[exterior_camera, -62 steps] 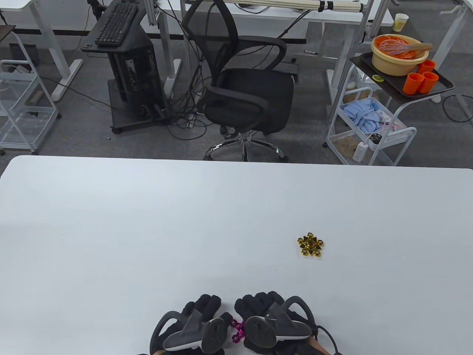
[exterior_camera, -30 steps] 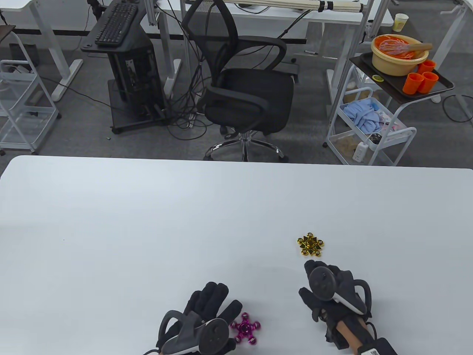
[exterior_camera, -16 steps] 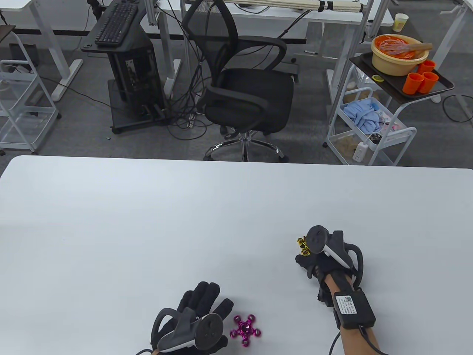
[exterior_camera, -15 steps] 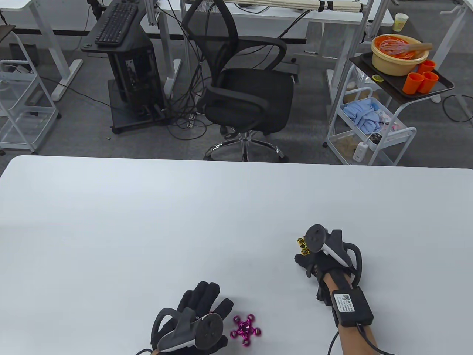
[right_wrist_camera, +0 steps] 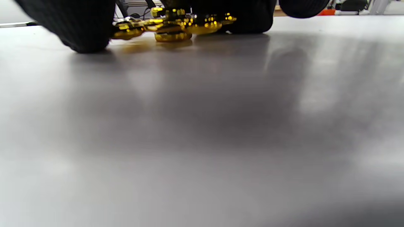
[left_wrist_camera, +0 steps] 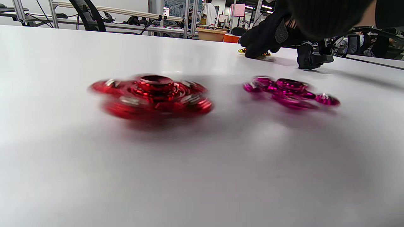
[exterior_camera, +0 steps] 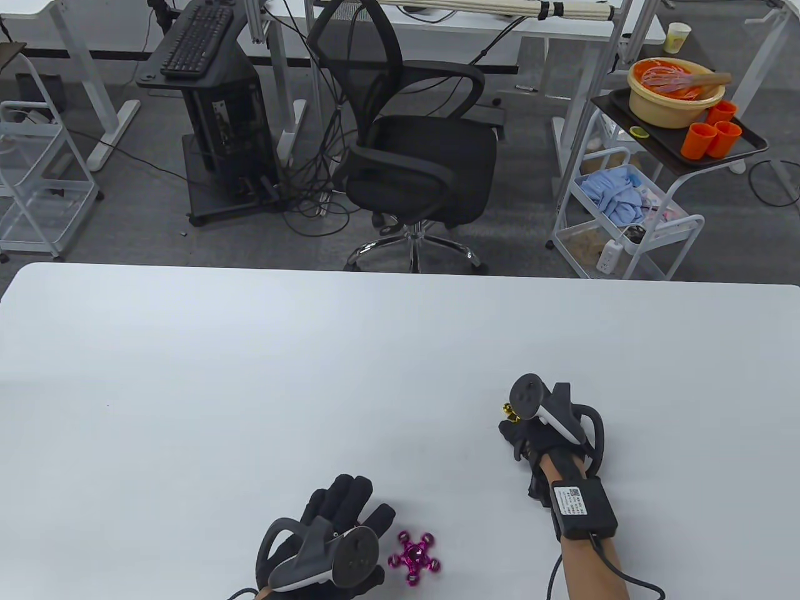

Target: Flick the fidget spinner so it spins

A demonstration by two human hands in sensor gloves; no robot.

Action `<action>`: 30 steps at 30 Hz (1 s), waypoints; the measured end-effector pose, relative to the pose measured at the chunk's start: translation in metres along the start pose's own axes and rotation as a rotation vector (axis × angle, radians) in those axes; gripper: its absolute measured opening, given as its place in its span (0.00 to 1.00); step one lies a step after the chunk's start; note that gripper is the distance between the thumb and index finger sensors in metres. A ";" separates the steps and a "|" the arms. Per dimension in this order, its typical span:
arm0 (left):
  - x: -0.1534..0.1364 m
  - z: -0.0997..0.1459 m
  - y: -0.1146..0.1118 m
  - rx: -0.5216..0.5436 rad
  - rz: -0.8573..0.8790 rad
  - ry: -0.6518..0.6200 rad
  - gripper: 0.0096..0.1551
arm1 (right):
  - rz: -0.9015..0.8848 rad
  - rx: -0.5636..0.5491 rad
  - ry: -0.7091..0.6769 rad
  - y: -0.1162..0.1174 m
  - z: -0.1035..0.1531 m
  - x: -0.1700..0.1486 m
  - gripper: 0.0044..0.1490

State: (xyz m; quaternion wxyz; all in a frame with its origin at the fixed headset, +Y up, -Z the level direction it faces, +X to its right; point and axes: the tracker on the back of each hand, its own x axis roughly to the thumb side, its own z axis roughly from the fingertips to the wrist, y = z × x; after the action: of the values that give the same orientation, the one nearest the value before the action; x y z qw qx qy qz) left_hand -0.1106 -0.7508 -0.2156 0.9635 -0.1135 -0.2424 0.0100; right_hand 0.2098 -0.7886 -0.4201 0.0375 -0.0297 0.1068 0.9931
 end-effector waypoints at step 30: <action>0.006 -0.001 -0.001 -0.013 -0.023 -0.006 0.46 | 0.154 -0.163 -0.515 0.001 0.134 0.044 0.55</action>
State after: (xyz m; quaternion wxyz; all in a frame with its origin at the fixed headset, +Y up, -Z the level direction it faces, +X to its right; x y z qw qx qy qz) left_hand -0.1048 -0.7521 -0.2135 0.9620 -0.1170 -0.2468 -0.0022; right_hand 0.1590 -0.7574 -0.2921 -0.0149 0.2290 0.0153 0.9732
